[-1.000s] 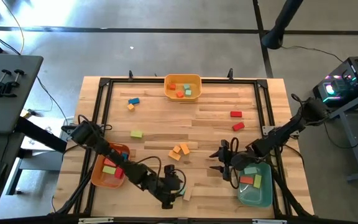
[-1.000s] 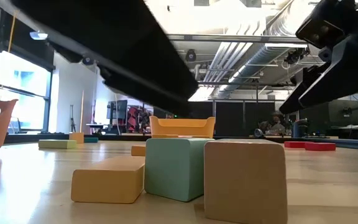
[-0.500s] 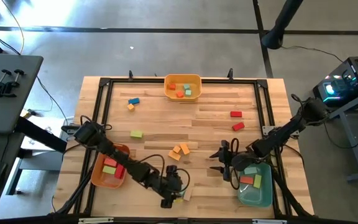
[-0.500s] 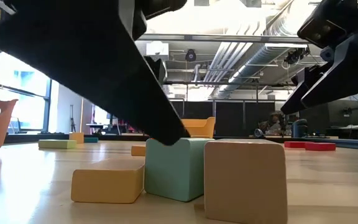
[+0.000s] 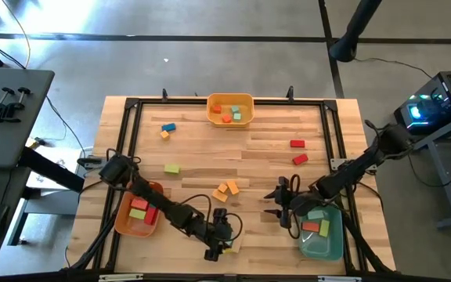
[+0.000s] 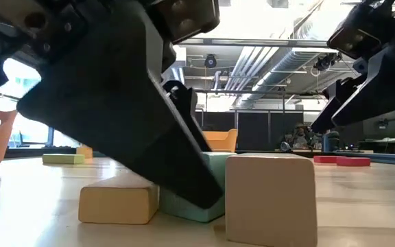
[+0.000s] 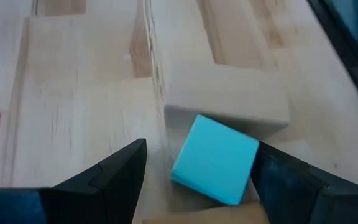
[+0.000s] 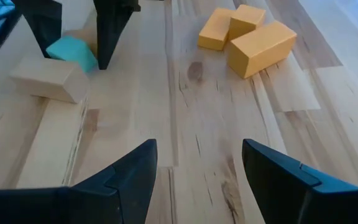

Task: Sort blocks by size
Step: Put the small light blue block into the yellow bin

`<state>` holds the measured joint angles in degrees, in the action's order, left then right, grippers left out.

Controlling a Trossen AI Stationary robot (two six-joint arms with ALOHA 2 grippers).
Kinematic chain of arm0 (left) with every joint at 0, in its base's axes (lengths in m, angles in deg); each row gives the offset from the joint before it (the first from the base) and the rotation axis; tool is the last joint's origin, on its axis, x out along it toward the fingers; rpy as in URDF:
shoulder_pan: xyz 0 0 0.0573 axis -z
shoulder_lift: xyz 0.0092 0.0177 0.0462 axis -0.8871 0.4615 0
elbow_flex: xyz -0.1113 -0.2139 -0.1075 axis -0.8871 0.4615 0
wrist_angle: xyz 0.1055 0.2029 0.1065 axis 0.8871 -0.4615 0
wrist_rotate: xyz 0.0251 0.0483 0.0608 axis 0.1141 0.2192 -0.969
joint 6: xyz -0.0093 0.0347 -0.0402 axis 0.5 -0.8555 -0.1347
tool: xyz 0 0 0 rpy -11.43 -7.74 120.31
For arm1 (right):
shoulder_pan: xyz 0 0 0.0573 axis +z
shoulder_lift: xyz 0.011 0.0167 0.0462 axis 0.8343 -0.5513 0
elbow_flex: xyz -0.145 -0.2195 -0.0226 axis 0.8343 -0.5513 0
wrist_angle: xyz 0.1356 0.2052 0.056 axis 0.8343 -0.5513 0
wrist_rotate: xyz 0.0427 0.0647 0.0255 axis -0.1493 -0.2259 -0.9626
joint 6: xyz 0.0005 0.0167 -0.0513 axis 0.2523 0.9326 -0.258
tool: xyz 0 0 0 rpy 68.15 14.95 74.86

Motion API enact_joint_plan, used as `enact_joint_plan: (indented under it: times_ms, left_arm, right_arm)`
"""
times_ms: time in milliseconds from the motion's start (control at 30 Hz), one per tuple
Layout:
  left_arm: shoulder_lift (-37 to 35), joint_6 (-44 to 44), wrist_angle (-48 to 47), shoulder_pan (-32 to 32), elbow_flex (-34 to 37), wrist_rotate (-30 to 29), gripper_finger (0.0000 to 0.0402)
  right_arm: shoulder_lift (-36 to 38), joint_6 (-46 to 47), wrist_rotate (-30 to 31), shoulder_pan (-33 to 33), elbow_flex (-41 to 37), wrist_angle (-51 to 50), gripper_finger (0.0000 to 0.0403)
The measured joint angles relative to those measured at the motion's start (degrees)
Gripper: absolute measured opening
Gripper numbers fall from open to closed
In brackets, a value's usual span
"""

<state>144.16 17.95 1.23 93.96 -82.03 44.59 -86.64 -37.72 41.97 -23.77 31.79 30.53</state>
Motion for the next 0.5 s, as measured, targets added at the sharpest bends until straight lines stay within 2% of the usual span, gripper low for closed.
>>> enact_joint_plan:
  times_ms: [200, 400, 433, 500]
  left_arm:
    - [0.07, -0.22, -0.02, -0.49, -0.03, 0.53, 0.0221]
    - [-0.03, 0.51, -2.70, -2.38, -3.53, 2.67, 0.0139]
    - [-0.11, -0.93, -4.30, -2.87, -4.56, 2.09, 0.0124]
    - [-0.19, -4.07, -6.92, -3.80, -7.18, -2.72, 0.0098]
  right_arm:
    - [-1.71, -0.04, 0.06, 0.00, 0.00, 2.14, 0.0231]
    - [-2.02, -3.74, 1.13, 1.11, 0.00, 7.12, 0.0231]
    - [-2.02, -4.59, 1.75, 1.40, -0.02, 7.95, 0.0231]
    - [-2.02, -5.60, 2.79, 1.92, 0.00, 9.07, 0.0231]
